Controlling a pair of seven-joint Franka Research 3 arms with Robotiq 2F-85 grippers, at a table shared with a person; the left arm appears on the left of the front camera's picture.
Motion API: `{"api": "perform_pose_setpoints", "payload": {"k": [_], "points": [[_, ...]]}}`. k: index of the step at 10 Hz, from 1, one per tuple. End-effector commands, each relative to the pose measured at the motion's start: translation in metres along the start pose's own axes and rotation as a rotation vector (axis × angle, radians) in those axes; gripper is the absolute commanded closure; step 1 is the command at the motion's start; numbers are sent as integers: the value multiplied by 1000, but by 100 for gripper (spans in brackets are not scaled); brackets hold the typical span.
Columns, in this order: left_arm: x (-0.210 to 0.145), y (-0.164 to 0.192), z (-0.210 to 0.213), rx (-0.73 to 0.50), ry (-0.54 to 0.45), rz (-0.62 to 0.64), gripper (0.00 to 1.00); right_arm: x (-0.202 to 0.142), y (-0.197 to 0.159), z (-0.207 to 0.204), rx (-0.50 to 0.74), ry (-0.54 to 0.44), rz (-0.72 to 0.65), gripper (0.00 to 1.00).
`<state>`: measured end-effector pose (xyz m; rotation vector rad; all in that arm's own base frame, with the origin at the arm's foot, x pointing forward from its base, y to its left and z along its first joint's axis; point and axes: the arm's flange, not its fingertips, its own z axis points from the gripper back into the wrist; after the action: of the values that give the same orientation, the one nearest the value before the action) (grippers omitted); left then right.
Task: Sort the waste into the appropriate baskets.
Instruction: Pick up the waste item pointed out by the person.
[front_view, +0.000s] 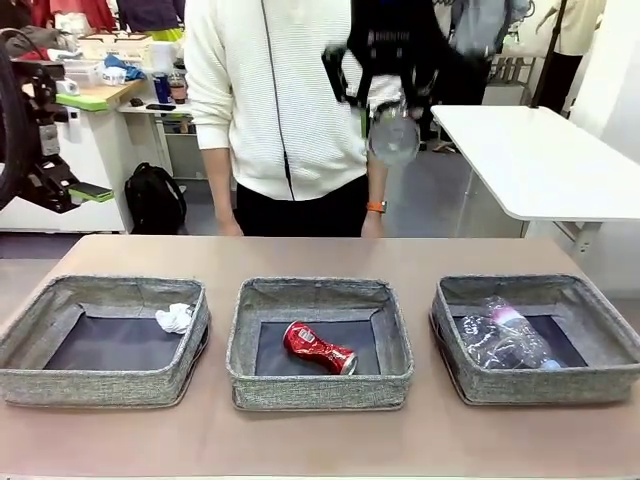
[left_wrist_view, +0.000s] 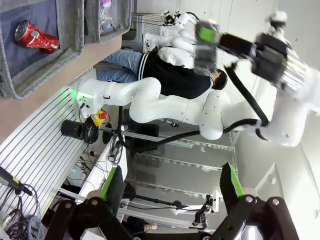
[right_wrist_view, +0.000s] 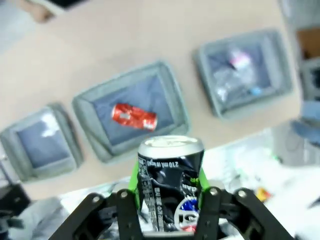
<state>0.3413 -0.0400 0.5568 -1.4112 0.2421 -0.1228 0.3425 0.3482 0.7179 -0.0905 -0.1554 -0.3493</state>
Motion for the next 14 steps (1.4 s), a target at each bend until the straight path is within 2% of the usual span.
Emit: {"api": "perform_pose_setpoints", "payload": {"k": [1,3,6,8,12,14], "points": [[-2,-3,0,-20,3,-4,0,11,51,43,-15,45,-127,55],[-2,-3,0,-20,3,-4,0,-3,53,54,52,69,-156,55],[-2,-3,0,-20,3,-4,0,-15,60,48,79,21,-147,55],[-2,-3,0,-20,3,-4,0,-11,55,54,119,-9,-123,55],[-2,-3,0,-20,3,-4,0,6,39,65,154,24,-28,55],[-2,-3,0,-20,3,-4,0,8,38,65,160,21,-22,55]]}}
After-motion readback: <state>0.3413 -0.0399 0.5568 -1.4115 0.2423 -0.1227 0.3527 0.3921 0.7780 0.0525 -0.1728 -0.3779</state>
